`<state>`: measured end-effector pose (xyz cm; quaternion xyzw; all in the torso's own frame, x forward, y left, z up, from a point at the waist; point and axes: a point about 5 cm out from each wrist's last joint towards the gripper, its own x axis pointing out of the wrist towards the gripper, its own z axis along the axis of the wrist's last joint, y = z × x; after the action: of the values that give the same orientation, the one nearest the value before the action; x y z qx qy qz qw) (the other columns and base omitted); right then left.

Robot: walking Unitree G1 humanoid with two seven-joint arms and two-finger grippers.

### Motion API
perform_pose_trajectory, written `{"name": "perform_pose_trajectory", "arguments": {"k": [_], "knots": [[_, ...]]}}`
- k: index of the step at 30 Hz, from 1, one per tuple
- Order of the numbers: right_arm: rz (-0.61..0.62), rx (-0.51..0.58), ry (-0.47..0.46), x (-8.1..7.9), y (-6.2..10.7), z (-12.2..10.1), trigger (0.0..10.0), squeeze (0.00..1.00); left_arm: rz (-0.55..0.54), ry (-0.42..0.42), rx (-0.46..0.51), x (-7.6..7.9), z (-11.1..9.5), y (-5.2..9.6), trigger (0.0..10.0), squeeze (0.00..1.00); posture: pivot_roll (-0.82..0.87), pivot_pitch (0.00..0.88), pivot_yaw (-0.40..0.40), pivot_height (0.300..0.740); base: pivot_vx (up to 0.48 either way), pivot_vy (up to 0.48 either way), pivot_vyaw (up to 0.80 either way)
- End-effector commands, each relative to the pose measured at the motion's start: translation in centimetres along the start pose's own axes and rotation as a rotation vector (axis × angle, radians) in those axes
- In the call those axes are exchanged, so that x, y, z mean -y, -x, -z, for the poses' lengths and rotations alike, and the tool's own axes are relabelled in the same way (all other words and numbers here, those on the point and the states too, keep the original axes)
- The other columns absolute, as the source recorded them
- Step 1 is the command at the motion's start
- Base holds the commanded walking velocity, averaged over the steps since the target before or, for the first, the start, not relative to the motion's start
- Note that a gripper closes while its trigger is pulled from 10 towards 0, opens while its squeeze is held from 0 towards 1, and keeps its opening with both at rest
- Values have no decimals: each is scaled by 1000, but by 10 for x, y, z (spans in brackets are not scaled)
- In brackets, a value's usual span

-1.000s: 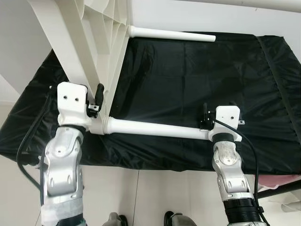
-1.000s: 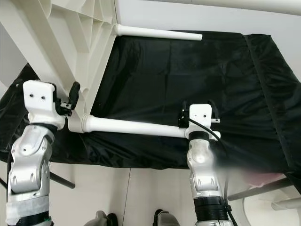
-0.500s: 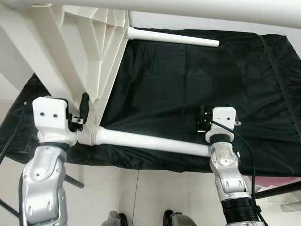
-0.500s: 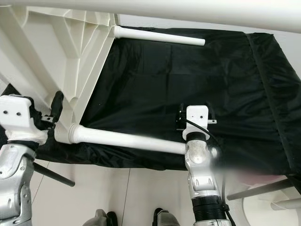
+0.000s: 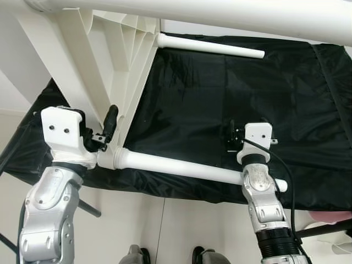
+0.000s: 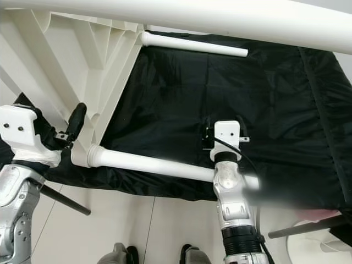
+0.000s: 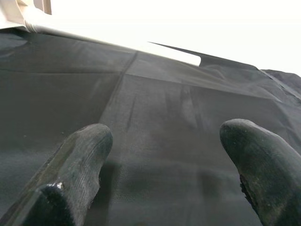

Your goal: Building children table

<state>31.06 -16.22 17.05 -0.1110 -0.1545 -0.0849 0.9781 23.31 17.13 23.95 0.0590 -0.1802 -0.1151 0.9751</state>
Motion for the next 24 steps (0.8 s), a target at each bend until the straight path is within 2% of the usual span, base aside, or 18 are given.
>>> {"name": "perform_pose_trajectory", "arguments": {"k": [1,5,6,7,13,15,18,19,21,24], "knots": [[-9,-18,0,-2,5,6,10000,0,238,37,-54,14,4,9,10000,0,102,188,57,740,0,0,0],[-11,-19,-2,-3,6,6,10000,0,241,43,-78,11,6,13,10000,0,110,185,58,740,0,0,0],[-14,-20,-6,-5,6,7,10000,0,228,-13,-85,6,5,18,10000,0,110,185,58,740,0,0,0],[-15,-20,-7,-5,6,7,10000,0,222,-32,-87,4,4,19,10000,0,110,185,58,740,0,0,0],[-36,-21,-21,-12,5,8,10000,0,182,-16,-126,-3,2,33,10000,0,146,176,51,740,0,0,0],[-48,-19,-24,-15,4,8,10000,0,208,-28,-144,-1,0,39,10000,0,151,175,46,740,0,0,0],[-66,-22,-31,-19,3,9,10000,0,292,37,-222,7,1,50,10000,0,179,168,26,740,0,0,0],[-66,-22,-31,-19,3,9,10000,0,292,37,-222,7,1,50,10000,0,179,168,26,740,0,0,0],[-85,-21,-33,-23,3,9,10000,0,362,53,-261,9,0,58,10000,0,185,164,22,740,0,0,0],[-94,-19,-34,-24,2,9,10000,0,386,61,-274,9,-1,60,10000,0,185,164,22,740,0,0,0]]}}
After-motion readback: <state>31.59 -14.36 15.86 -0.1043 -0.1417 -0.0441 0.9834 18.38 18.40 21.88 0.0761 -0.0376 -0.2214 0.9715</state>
